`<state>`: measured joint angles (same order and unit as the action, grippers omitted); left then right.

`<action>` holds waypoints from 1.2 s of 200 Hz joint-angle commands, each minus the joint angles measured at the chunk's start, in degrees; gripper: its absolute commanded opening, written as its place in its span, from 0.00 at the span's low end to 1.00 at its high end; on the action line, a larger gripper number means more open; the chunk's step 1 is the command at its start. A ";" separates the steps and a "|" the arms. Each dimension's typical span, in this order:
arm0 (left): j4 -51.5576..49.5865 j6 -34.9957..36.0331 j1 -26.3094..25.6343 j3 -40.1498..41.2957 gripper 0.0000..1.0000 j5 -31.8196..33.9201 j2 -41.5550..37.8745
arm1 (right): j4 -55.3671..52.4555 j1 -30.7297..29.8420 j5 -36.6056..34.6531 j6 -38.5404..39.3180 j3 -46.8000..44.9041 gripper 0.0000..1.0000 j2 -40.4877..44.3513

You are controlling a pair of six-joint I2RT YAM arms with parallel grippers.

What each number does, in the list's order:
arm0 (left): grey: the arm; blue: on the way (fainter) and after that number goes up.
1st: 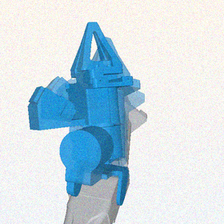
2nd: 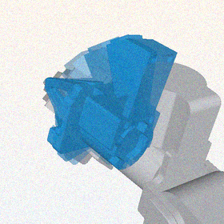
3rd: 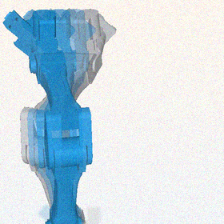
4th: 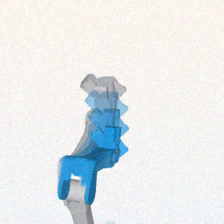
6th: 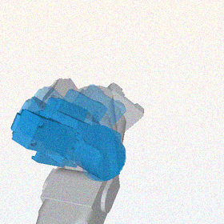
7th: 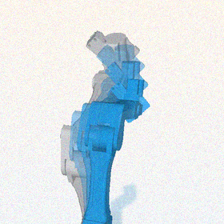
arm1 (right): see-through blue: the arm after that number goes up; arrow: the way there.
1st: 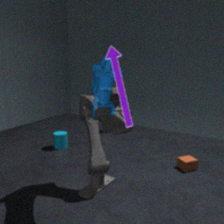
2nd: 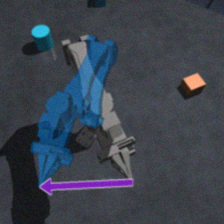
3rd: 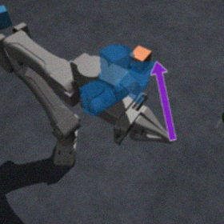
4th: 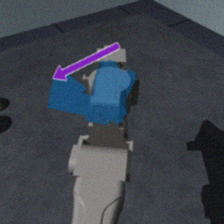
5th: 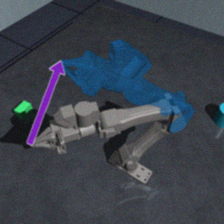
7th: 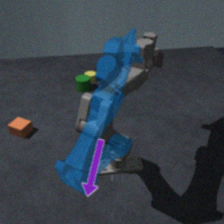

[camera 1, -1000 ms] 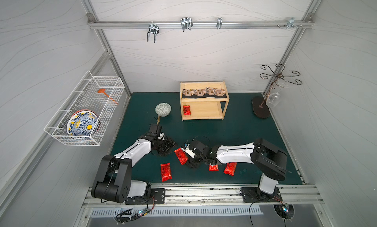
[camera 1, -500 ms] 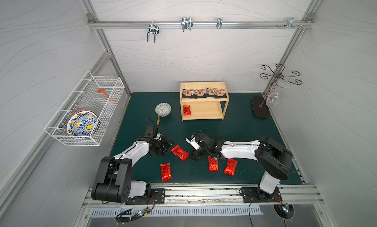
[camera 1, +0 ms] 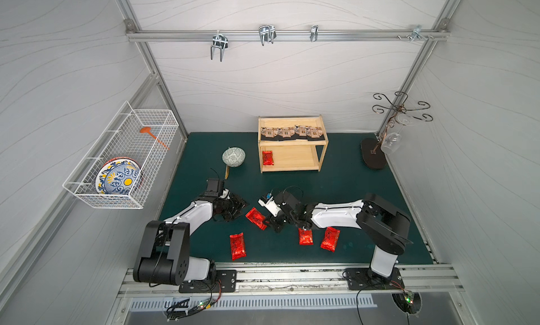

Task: Place the tea bags on the shelf by color
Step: Move the tea bag to the center of the board, then pick up the tea bag from the center of the board.

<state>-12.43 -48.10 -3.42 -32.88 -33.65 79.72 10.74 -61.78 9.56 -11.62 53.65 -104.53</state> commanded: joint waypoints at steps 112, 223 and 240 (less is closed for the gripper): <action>5.33 -0.57 -1.85 4.58 0.45 -3.63 -2.96 | 1.38 2.43 3.43 -2.00 0.69 0.24 -4.02; -0.04 3.29 -3.76 3.99 0.67 -1.40 -8.32 | 1.41 3.33 6.04 -2.77 1.37 0.24 -4.42; -0.09 3.79 -3.86 4.12 0.67 -1.30 -8.08 | 1.35 3.33 6.23 -2.95 1.35 0.24 -4.43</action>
<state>-11.68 -46.06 -6.94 -28.05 -36.16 72.16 12.03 -58.74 14.48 -13.74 54.30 -107.96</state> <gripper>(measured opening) 0.673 0.245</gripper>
